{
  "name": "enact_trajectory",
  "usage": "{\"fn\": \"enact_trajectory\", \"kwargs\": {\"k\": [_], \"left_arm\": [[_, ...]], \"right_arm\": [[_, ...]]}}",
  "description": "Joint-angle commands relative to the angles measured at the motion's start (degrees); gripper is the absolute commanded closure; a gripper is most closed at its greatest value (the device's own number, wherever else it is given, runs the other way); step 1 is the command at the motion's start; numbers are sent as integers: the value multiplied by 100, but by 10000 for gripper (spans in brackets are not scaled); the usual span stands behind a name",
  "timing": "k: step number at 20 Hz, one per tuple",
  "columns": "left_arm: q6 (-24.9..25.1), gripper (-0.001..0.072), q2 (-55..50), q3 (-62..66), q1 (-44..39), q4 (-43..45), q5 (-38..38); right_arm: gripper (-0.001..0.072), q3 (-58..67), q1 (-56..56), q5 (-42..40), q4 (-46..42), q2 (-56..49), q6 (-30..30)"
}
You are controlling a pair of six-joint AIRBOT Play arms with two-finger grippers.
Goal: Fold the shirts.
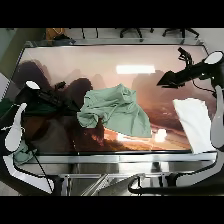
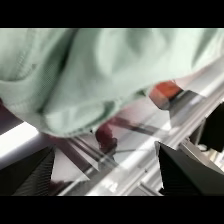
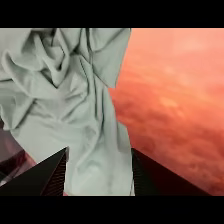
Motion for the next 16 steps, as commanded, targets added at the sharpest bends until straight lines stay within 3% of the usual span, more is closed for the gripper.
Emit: {"fn": "enact_trajectory", "kwargs": {"k": [1,4,8,13,16], "left_arm": [[-101,25,461,-385,107,-35,-378],[-118,25,1178,-1668,170,-35,452],[-223,25,1705,-3233,83,-59,2306],[-24,25,1270,-3501,-369,-953,3228],[-13,29,883,-3071,-730,-935,3506]], "right_arm": [[249,-1296,-162,260,-520,723,138],[248,-3117,-146,-448,-590,1471,37],[248,-4977,-146,-1526,28,1808,-358],[248,-5724,-35,-2061,251,1453,-769],[248,-5724,221,-2173,654,1156,-1047]]}}
